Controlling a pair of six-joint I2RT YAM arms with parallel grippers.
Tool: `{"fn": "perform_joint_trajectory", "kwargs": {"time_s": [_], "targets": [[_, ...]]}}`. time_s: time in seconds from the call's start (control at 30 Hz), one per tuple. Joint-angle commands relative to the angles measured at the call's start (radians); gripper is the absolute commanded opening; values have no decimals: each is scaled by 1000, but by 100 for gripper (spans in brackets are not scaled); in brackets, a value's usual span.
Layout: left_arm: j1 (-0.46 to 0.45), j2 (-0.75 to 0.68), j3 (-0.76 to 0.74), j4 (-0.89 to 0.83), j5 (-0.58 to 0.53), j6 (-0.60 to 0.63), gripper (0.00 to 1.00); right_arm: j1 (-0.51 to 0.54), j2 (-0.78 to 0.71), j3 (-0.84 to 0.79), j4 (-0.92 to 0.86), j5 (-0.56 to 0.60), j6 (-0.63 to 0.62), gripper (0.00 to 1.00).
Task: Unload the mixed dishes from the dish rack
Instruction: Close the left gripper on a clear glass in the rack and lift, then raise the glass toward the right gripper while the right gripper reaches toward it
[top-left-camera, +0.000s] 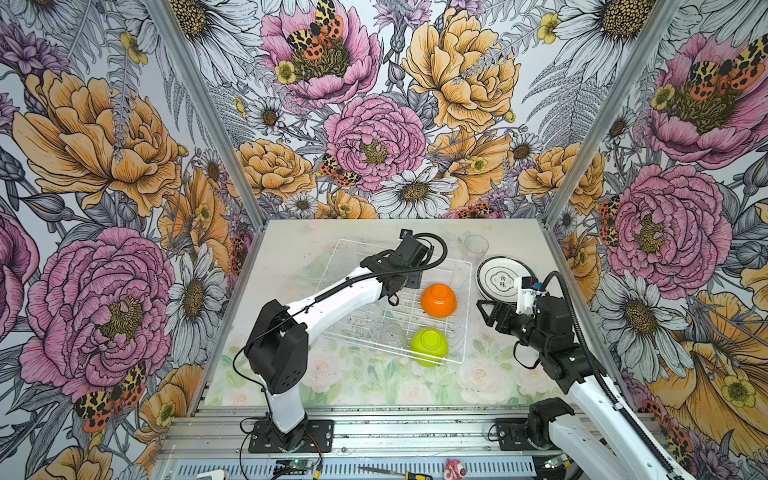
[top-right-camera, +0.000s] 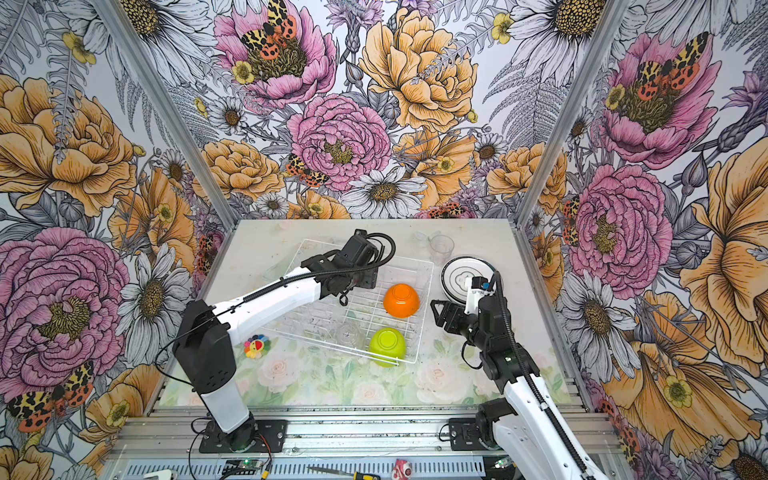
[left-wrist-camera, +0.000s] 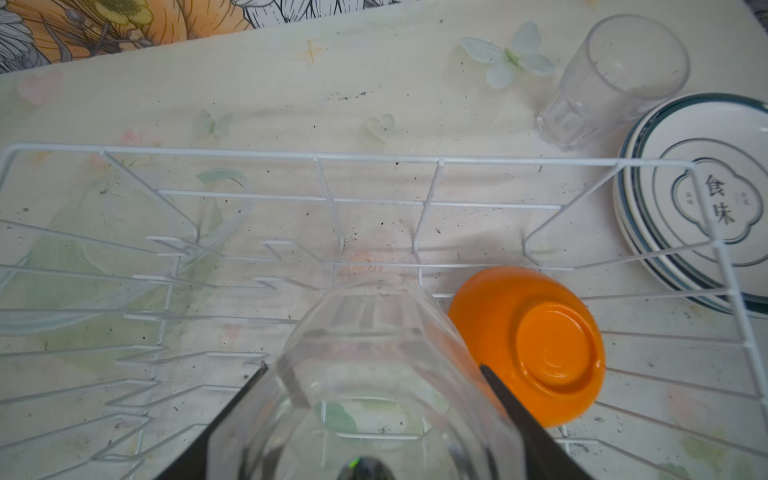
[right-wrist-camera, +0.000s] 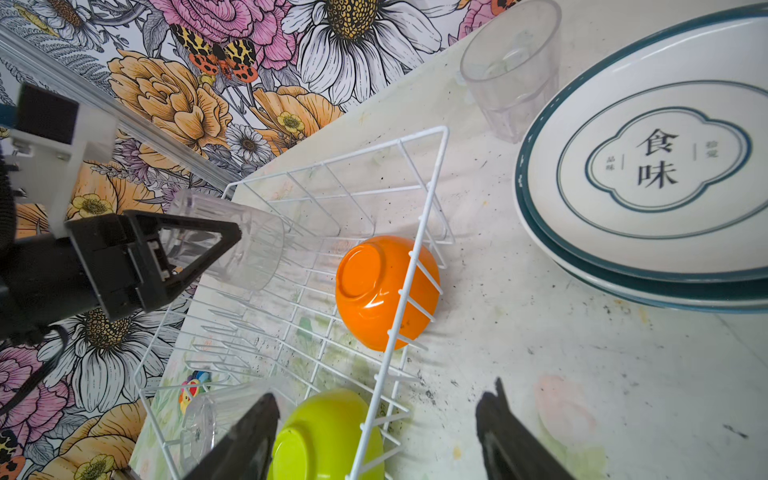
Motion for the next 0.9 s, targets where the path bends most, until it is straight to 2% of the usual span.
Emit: {"fn": "perform_joint_trajectory", "kwargs": {"time_s": [0.0, 0.23, 0.37, 0.6, 0.77, 0.87], "targets": [[2, -71, -67, 120, 24, -45, 60, 7, -5, -17, 27, -12, 5, 76], [4, -170, -185, 305, 86, -98, 57, 7, -43, -51, 55, -29, 28, 76], [4, -176, -185, 370, 88, -127, 57, 7, -34, -34, 61, -53, 26, 76], [30, -164, -167, 500, 237, -178, 56, 10, -6, 26, 76, -98, 33, 76], [50, -159, -124, 524, 280, -208, 55, 17, 11, 72, 105, -114, 59, 76], [50, -175, -154, 572, 333, -232, 55, 34, 22, 107, 137, -135, 83, 76]]}}
